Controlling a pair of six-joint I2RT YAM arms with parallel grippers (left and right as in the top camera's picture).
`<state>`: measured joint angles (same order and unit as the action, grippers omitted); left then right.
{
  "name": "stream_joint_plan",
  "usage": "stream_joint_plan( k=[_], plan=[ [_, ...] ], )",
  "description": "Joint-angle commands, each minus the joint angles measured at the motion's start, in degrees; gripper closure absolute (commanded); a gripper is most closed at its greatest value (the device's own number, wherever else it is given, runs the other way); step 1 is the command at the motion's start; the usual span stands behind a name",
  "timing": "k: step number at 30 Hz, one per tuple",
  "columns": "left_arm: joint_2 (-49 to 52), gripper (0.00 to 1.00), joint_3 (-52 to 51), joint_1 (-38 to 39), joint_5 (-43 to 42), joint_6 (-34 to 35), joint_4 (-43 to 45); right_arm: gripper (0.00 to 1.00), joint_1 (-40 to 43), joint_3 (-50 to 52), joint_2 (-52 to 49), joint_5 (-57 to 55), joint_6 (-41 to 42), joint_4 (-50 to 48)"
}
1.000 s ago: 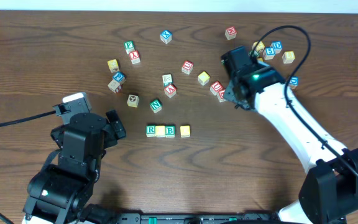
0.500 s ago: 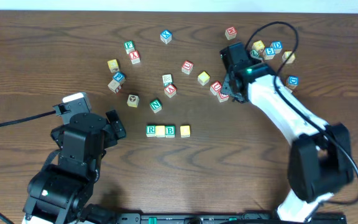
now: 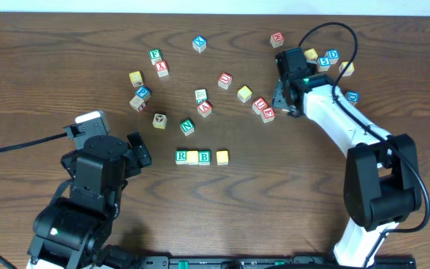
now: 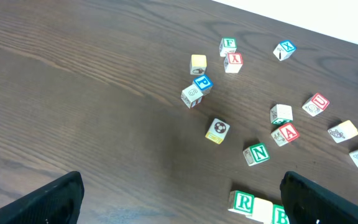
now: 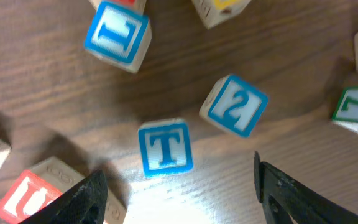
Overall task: Spell out ROBOT
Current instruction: 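Hover the right gripper above the blue T block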
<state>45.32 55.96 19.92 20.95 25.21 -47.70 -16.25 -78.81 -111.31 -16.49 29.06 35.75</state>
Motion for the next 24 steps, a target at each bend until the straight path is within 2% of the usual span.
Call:
stream_joint_plan(
  k=[1,12,24],
  plan=[
    [-0.04,0.01,1.31,-0.28,0.76,-0.79,-0.04,0.28,1.73,-0.70,-1.07,-0.50,-2.64,-0.85],
    [-0.04,0.01,1.31,-0.28,0.76,-0.79,-0.04,0.33,1.05,-0.68,-3.65,4.87,-3.34,-1.31],
    [-0.02,0.01,1.31,-0.28,0.76,-0.79,-0.07,0.32,0.42,-0.68,-5.62,4.42,-3.02,-4.59]
  ],
)
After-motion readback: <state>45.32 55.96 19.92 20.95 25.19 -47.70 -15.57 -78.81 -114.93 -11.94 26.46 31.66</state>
